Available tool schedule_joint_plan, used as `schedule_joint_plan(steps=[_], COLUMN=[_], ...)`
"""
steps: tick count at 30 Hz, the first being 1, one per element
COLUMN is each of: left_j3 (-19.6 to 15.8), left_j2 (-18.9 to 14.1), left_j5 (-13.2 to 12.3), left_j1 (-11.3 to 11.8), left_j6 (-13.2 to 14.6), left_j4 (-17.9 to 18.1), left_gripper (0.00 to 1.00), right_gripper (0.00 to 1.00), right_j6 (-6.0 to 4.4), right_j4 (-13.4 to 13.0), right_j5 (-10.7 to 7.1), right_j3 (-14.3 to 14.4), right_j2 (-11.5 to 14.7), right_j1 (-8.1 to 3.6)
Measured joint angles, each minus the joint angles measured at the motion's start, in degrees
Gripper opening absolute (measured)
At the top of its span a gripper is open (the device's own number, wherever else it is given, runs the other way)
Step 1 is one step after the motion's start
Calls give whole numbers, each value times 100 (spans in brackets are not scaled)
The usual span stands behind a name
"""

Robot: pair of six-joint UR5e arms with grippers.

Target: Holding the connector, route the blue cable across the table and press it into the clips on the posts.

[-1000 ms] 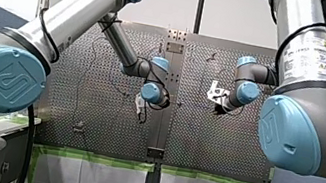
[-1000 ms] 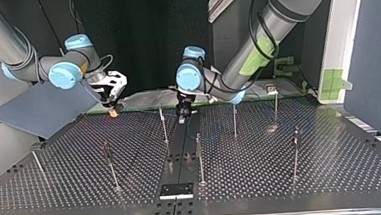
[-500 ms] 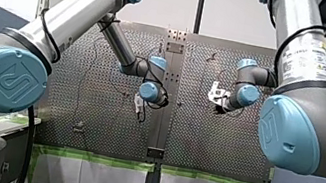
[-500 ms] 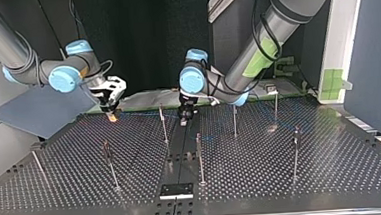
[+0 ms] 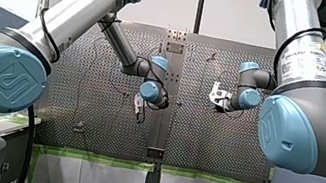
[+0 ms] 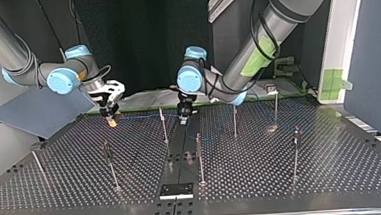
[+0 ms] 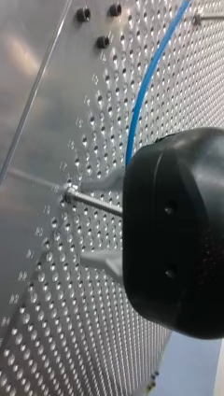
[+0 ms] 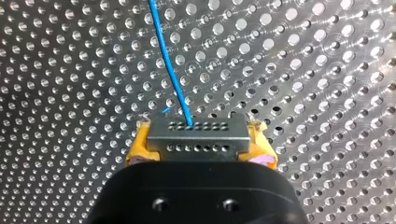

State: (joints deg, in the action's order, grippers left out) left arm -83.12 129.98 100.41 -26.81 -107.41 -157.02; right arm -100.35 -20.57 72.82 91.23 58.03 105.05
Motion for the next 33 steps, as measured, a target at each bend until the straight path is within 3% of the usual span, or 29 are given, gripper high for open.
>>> schedule_joint_plan(steps=[12,21,27,33], left_j3=[-5,-16,-17,-16], left_j2=[-408,-492,-496,-493], left_j5=[321,725,957,1100], left_j1=[-204,-699,-1055,-1386], left_j6=[302,400,393,244], left_j4=[-714,-1256,-1344,-1145], left_gripper=[100,100,100,100], right_gripper=[0,0,0,0], right_j6=[6,9,13,12], right_j4=[17,24,67,134], right_j5=[-4,-11,-77,-247], right_j3=[-19,-20,-21,-21], right_j2=[19,22,32,62], right_j1=[-80,-84,-78,-79])
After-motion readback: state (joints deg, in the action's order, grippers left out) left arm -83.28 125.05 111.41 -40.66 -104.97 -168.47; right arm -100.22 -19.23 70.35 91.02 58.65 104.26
